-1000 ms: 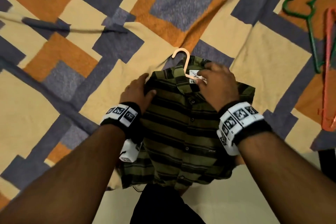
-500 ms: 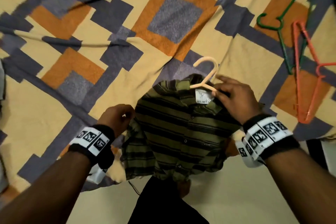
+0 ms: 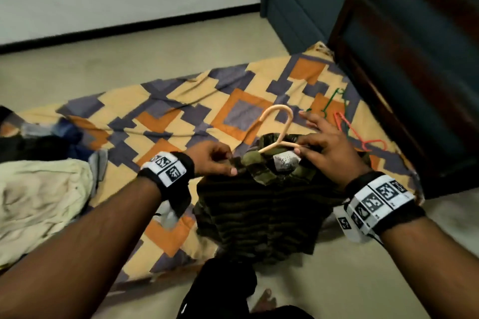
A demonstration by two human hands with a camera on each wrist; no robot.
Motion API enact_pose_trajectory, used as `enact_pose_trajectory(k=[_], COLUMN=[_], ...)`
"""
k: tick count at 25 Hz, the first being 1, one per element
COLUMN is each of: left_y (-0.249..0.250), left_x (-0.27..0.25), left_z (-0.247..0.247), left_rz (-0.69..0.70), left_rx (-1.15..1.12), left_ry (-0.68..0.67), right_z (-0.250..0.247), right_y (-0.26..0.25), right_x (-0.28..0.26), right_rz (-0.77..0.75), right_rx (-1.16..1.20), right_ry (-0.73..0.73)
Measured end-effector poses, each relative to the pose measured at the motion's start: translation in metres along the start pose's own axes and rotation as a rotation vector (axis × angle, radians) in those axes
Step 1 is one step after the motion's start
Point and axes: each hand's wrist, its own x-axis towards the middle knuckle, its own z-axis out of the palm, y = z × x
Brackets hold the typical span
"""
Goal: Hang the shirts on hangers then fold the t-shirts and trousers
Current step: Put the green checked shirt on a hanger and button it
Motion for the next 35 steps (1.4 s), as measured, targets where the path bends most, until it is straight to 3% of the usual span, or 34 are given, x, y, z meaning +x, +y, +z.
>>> enact_pose_trajectory(k=[2,6,9,12,15,17,21,27,31,35], left_y=[0.016,0.019,0.037,0.056,0.067,0.076,0.115,0.190,0.247,0.298], left_x=[-0.046,-0.118,-0.138,-0.140,-0.131,-0.120,-0.090,-0.043,-0.012,0.023], left_z=[-0.011,-0.029,-0.037,-0.038,-0.045,-0.055,-0.081,-0.100,-0.076,-0.037], left_rz=[0.009,0.043,0.057,0.268,0.333,0.377,0.602,0.848,1.005,1.020], left_rx=[0.242,0.420,0.346,0.252,0.150,0.157,0.114,0.117,0.121,0.101], left_ry=[0.039,0.368,0.484,0.537,0.605,0.598,0.667,0.586,0.505,0.420], right_z=[-0.032,-0.070,-0.056,-0.031,-0.034,-0.050,-0.104,-0.178,-0.215,-0.251], right_y=[-0.034,-0.086,-0.118,-0.145,-0.158,-0.161,-0.152,-0.141,-0.141,-0.133], right_x=[-0.007,-0.016,-0.019,-0.021,-0.015,-0.005,0.000,-0.057,-0.108,-0.165], right_rz=[-0.069,-0.103,-0.170,-0.264,-0.288,-0.289,-0.200,0.194,0.262,0.358], right_rx=[-0.029,-0.107,-0.146,-0.213,-0.135,-0.101,-0.060,0.289,0.436,0.363], right_ry=[0.061,0.098,0.203,0.270,0.384,0.401,0.407,0.527,0.742,0.688])
